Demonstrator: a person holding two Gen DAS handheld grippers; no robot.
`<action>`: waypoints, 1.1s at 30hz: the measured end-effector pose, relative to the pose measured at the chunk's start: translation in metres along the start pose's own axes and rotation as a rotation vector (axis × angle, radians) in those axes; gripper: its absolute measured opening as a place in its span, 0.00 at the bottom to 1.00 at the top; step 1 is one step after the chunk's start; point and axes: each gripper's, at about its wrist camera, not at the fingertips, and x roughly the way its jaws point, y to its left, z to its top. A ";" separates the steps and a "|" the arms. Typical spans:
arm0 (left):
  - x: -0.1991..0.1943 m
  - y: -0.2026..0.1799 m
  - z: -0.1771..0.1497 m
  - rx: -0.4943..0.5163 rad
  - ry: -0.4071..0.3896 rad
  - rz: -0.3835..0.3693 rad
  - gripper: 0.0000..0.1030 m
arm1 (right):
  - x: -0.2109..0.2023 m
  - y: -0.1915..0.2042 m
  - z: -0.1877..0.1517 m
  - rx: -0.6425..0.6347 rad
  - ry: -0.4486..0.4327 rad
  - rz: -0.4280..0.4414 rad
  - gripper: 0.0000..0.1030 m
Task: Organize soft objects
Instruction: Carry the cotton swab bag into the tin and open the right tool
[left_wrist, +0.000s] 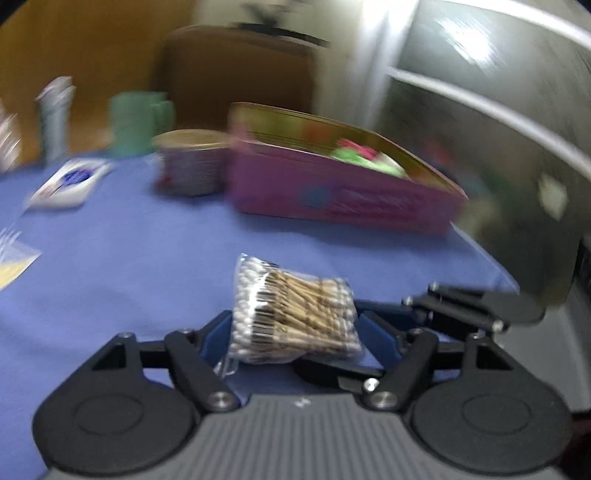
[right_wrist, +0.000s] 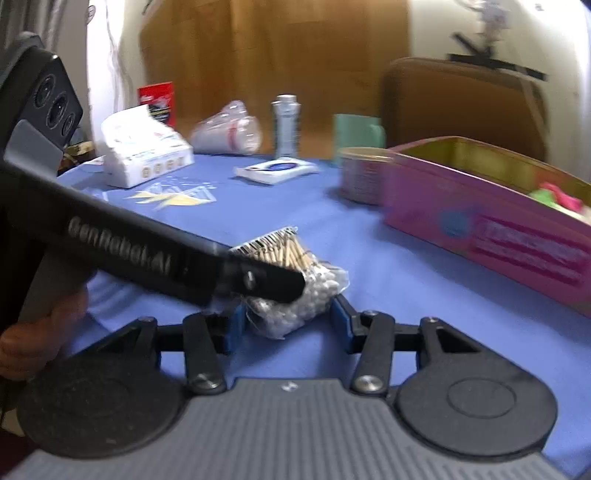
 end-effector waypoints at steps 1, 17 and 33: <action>0.007 -0.011 0.002 0.020 0.013 -0.022 0.74 | -0.006 -0.005 -0.005 0.001 -0.005 -0.022 0.51; 0.081 -0.126 0.032 0.215 0.168 -0.236 0.74 | -0.079 -0.092 -0.063 0.187 -0.094 -0.278 0.52; 0.087 -0.102 0.040 0.092 0.249 -0.340 0.53 | -0.091 -0.091 -0.079 0.192 -0.143 -0.297 0.52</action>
